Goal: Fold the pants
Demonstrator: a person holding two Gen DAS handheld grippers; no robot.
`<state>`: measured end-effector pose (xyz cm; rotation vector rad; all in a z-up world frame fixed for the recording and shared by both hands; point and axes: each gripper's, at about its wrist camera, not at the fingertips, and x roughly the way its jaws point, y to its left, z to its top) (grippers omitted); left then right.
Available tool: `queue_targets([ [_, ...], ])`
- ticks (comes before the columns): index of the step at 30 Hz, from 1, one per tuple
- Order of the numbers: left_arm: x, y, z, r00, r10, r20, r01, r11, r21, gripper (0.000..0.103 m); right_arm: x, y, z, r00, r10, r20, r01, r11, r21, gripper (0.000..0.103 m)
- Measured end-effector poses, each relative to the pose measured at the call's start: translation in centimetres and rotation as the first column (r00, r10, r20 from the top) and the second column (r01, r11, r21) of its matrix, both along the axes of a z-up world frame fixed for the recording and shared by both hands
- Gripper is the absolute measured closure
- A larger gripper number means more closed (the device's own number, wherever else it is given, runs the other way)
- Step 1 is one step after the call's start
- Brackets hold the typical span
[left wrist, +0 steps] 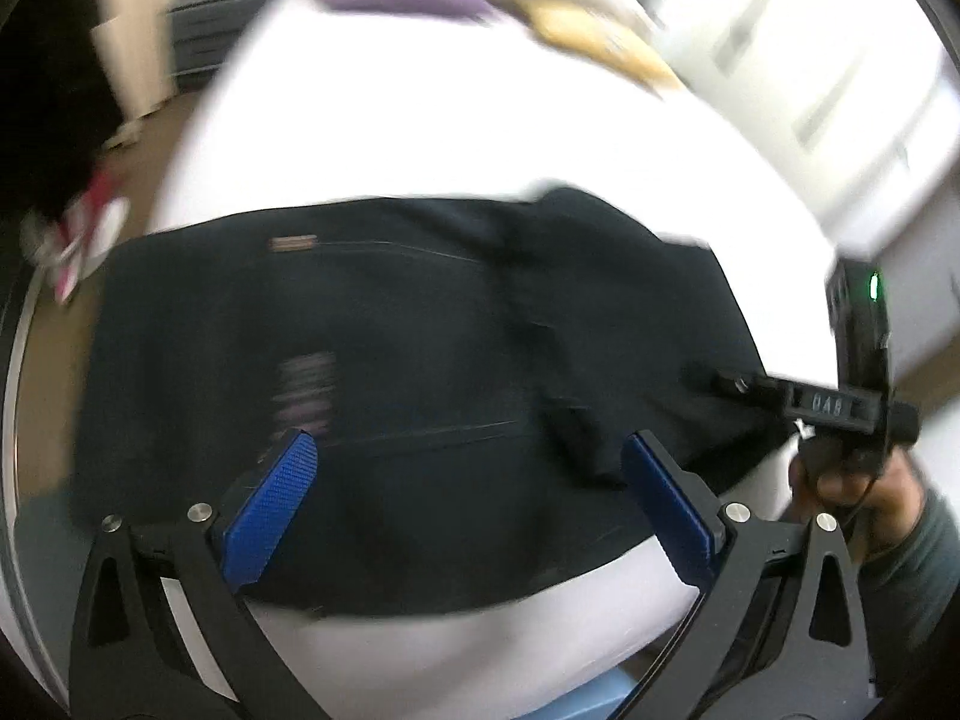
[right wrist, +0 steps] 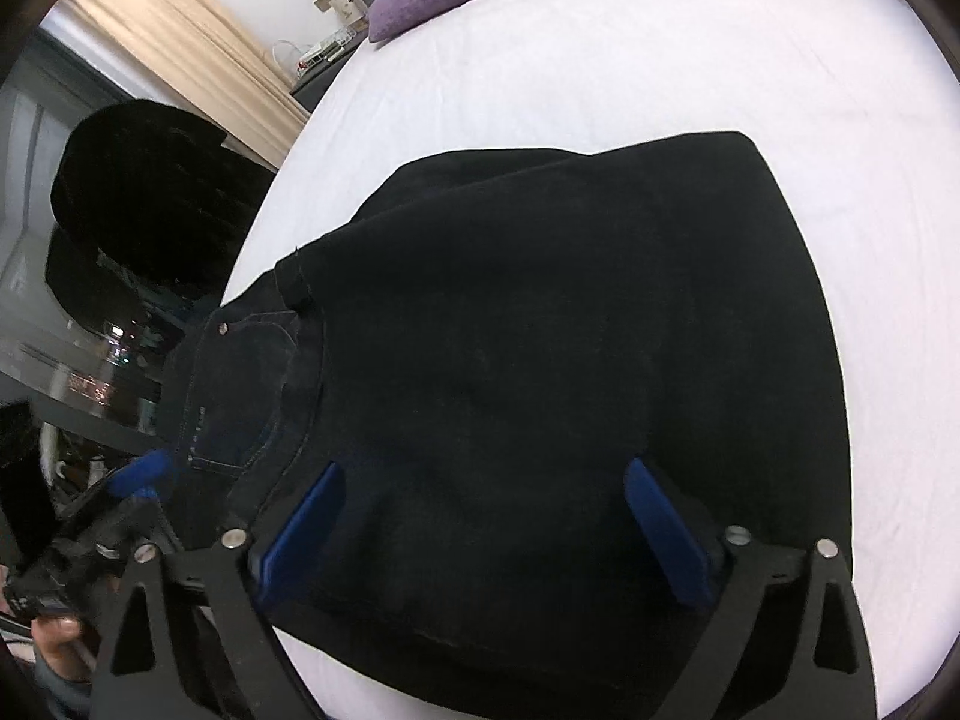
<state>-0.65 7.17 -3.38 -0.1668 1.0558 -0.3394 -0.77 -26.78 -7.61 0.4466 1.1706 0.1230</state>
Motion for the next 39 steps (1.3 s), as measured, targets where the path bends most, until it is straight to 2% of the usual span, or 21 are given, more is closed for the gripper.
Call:
queue_targets([
  [3,-0.9,5.1,-0.4,0.989,0.134,-0.056,-0.136,0.990,-0.033,0.000,-0.2,-0.3,0.1,1.000,0.002,0.011,-0.002,1.000,-0.019,0.003],
  [5,-1.5,8.5,-0.9,0.969,0.234,-0.084,-0.242,0.966,-0.092,0.000,-0.4,-0.5,0.3,1.000,0.001,0.017,0.000,1.000,-0.022,0.003],
  [7,-1.6,11.2,-2.0,0.941,0.311,-0.132,-0.329,0.932,-0.153,0.000,-0.6,-0.7,0.5,1.000,-0.007,0.020,0.007,1.000,-0.015,0.003],
  [10,-1.5,14.1,-4.3,0.893,0.396,-0.214,-0.444,0.854,-0.271,0.000,-1.0,-1.1,0.5,0.999,-0.026,0.024,0.026,1.000,0.011,0.003],
  [15,-1.7,15.7,-8.1,0.854,0.414,-0.316,-0.515,0.759,-0.398,0.001,-1.6,-1.5,0.4,0.998,-0.049,0.037,0.047,0.997,0.057,0.004],
  [16,-1.8,15.8,-8.3,0.848,0.431,-0.310,-0.527,0.749,-0.400,0.001,-1.7,-1.6,0.4,0.998,-0.053,0.041,0.051,0.997,0.065,0.004],
  [18,-1.6,15.8,-8.4,0.852,0.435,-0.293,-0.523,0.743,-0.418,0.001,-1.8,-1.7,0.3,0.997,-0.063,0.047,0.059,0.995,0.085,0.004],
  [20,-1.3,15.8,-8.6,0.847,0.444,-0.292,-0.531,0.723,-0.442,0.001,-1.8,-1.8,0.3,0.996,-0.073,0.052,0.067,0.992,0.107,0.004],
  [25,-1.2,16.5,-9.2,0.832,0.466,-0.301,-0.554,0.693,-0.461,0.004,-1.9,-1.6,0.3,0.994,-0.092,0.059,0.084,0.988,0.132,0.008],
  [29,-1.1,17.8,-9.4,0.817,0.481,-0.318,-0.577,0.661,-0.480,0.014,-2.1,-1.7,0.2,0.993,-0.100,0.063,0.090,0.985,0.145,0.013],
  [31,-0.8,18.3,-9.5,0.810,0.491,-0.320,-0.586,0.654,-0.478,0.026,-2.1,-1.8,0.2,0.992,-0.107,0.061,0.097,0.984,0.151,0.016],
  [33,-0.6,18.5,-9.4,0.805,0.498,-0.321,-0.592,0.648,-0.480,0.044,-2.4,-2.2,0.3,0.992,-0.109,0.060,0.098,0.983,0.152,0.018],
  [35,-0.4,18.8,-9.4,0.801,0.499,-0.332,-0.598,0.635,-0.488,0.056,-2.5,-2.3,0.3,0.992,-0.110,0.059,0.100,0.983,0.152,0.019],
  [39,0.0,18.9,-8.5,0.812,0.483,-0.328,-0.582,0.627,-0.517,0.073,-2.4,-2.1,0.2,0.992,-0.109,0.058,0.099,0.984,0.150,0.020],
])
